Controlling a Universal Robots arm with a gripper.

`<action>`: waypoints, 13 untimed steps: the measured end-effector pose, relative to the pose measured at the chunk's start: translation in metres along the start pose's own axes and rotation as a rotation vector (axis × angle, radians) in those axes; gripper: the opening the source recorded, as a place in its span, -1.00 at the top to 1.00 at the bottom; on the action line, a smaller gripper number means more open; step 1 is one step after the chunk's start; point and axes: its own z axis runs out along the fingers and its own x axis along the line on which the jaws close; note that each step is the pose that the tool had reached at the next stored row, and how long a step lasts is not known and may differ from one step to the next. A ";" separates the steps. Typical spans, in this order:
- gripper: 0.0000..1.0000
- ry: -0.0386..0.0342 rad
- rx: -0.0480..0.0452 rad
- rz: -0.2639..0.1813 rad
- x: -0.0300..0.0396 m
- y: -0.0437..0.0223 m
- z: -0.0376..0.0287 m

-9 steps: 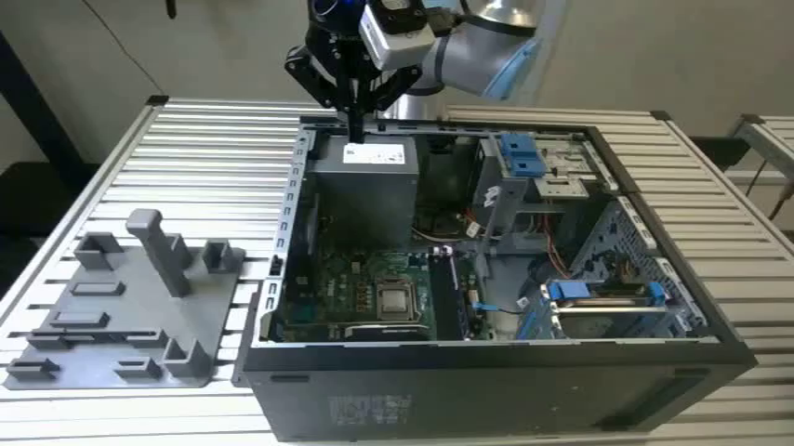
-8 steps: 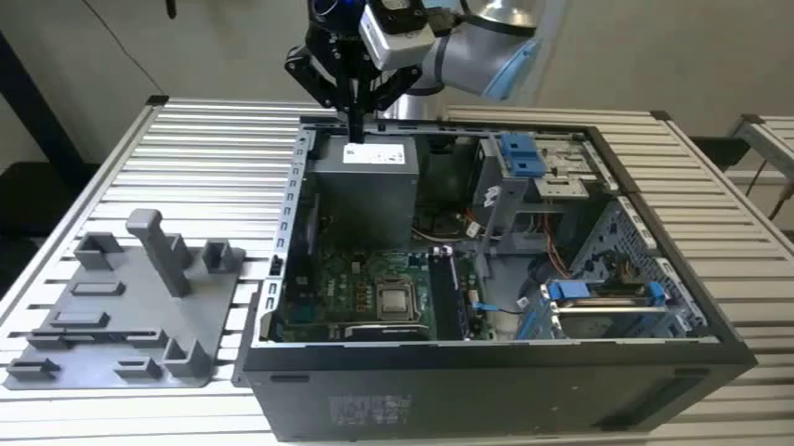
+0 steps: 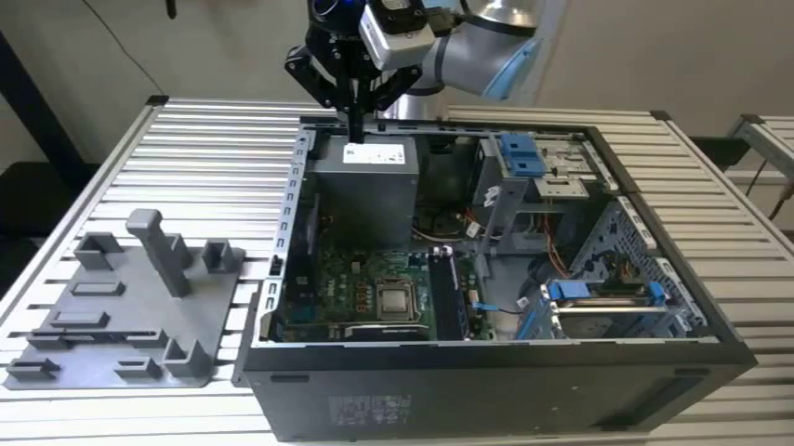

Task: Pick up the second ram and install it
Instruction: 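Reach for the second ram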

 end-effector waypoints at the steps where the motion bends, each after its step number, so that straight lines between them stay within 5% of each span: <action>1: 0.79 0.0000 0.0000 0.000 0.0000 0.0000 0.0000; 7: 0.79 0.0000 0.0000 0.000 0.0051 -0.0004 -0.0001; 13: 0.79 0.0000 0.0001 0.000 0.0215 -0.0017 -0.0004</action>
